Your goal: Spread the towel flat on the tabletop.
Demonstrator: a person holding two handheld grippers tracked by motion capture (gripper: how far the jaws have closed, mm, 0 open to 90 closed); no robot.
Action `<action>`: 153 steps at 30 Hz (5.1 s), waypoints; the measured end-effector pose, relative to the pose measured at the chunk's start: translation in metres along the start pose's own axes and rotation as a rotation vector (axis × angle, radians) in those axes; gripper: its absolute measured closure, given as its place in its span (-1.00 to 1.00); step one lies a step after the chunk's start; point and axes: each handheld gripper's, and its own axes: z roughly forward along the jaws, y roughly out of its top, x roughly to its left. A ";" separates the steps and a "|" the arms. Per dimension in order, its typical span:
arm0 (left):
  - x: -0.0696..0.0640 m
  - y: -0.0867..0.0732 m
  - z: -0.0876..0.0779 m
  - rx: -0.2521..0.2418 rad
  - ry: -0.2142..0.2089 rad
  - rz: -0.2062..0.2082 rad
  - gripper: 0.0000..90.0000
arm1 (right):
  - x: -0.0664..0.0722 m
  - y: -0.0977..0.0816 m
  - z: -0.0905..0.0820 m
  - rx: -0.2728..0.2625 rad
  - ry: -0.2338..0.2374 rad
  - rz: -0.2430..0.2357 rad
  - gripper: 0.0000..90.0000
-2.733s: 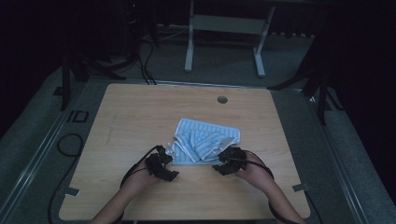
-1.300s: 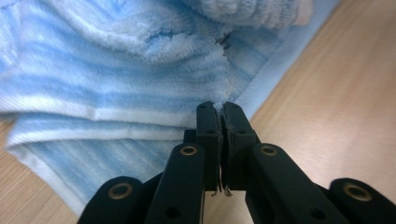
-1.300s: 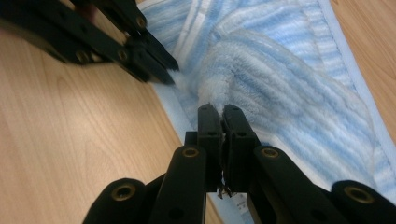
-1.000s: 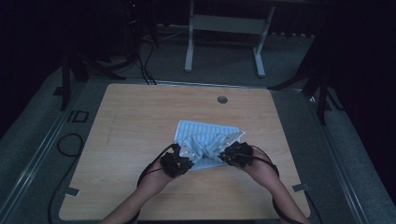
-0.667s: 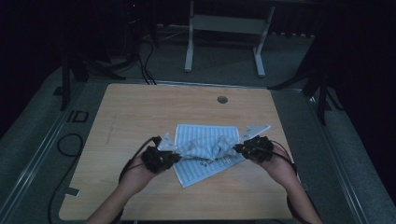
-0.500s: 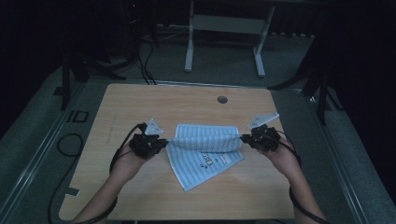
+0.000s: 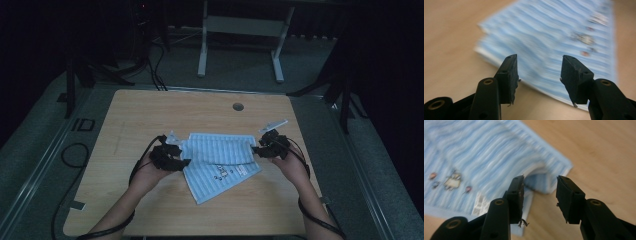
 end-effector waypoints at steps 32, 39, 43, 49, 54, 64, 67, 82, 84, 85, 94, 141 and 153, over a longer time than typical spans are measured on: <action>-0.056 -0.026 0.050 0.128 -0.102 0.166 0.96 | 0.034 -0.054 0.016 0.099 0.081 -0.038 0.85; -0.059 -0.015 0.013 0.056 -0.130 0.172 0.97 | 0.048 -0.058 -0.029 0.017 0.077 -0.069 0.85; -0.067 -0.016 -0.017 0.017 -0.194 0.175 0.97 | 0.066 -0.073 -0.068 -0.042 0.082 -0.077 0.85; -0.098 -0.040 -0.028 0.072 -0.353 0.208 0.95 | 0.102 -0.120 -0.109 -0.061 0.140 -0.036 0.85; -0.119 -0.054 -0.029 0.154 -0.567 0.228 0.68 | 0.135 -0.161 -0.119 0.016 0.221 -0.047 0.72; -0.082 -0.024 -0.018 0.094 -0.380 0.185 0.54 | 0.097 -0.129 -0.115 -0.080 0.104 -0.019 0.74; -0.059 -0.008 -0.006 0.084 -0.295 0.142 0.66 | 0.074 -0.096 -0.091 -0.109 0.096 -0.045 0.94; 0.033 0.040 0.042 0.047 -0.040 0.000 0.51 | -0.005 0.008 0.004 -0.093 -0.008 0.015 0.77; 0.041 0.039 0.049 0.052 -0.029 -0.020 0.32 | -0.011 0.014 0.018 -0.086 -0.020 0.029 0.57; 0.044 0.038 0.053 0.057 -0.024 -0.034 0.32 | -0.014 0.017 0.025 -0.074 -0.028 0.037 0.54; 0.052 0.032 0.076 0.119 0.040 -0.058 -0.16 | -0.026 0.032 0.072 0.043 -0.057 0.051 0.17; 0.029 0.026 0.076 0.173 0.058 0.001 -0.04 | -0.009 0.029 0.082 0.068 0.027 0.051 0.20; 0.049 0.034 0.094 0.137 0.072 0.004 -0.05 | -0.019 0.027 0.095 0.096 0.019 0.092 0.09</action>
